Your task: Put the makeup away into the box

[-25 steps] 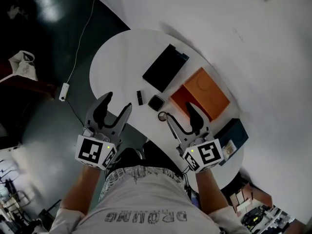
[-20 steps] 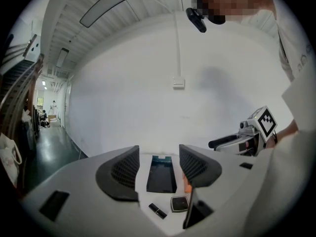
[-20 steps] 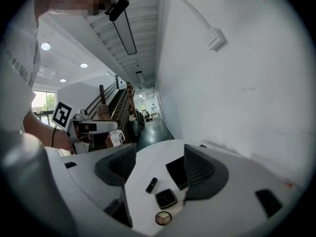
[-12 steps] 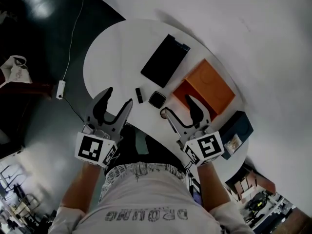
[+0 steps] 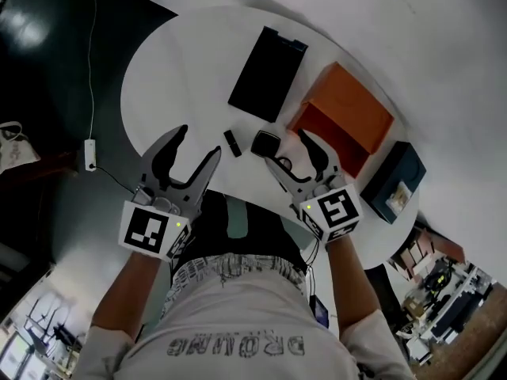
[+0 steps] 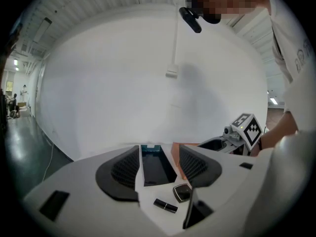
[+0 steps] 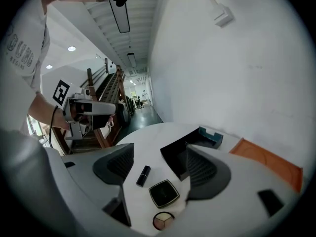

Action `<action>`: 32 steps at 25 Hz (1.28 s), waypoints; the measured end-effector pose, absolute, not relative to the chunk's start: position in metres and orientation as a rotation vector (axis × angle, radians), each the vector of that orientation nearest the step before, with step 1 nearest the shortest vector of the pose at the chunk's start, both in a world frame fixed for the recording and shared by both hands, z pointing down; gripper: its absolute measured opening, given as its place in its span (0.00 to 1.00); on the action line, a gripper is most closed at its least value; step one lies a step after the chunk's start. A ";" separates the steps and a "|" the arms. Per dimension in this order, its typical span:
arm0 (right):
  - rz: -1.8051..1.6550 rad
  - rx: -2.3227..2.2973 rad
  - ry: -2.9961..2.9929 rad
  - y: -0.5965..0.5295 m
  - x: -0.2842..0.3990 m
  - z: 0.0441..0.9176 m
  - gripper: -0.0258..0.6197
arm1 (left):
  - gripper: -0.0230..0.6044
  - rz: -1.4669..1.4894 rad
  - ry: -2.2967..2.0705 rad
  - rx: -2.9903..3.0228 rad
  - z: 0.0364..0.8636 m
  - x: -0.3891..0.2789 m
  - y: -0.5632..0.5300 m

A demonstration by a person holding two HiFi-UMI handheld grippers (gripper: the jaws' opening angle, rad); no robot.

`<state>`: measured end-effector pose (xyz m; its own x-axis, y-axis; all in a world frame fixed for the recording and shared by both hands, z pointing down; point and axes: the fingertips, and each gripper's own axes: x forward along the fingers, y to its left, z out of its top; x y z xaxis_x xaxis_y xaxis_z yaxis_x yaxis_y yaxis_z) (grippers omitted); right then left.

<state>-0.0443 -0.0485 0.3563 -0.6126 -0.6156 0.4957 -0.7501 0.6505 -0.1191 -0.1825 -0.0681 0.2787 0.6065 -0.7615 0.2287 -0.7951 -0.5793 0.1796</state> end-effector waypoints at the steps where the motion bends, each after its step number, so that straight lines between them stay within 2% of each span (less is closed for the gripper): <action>1: 0.454 1.083 -2.443 -0.049 -0.045 0.361 0.56 | 0.46 0.190 -1.255 2.576 0.283 -0.184 -0.070; 22: 0.396 0.842 -2.159 -0.040 -0.065 0.478 0.59 | 0.46 0.216 -1.171 2.497 0.342 -0.202 -0.063; 32: 0.344 0.801 -2.072 -0.043 -0.063 0.503 0.60 | 0.46 0.196 -1.176 2.448 0.354 -0.211 -0.058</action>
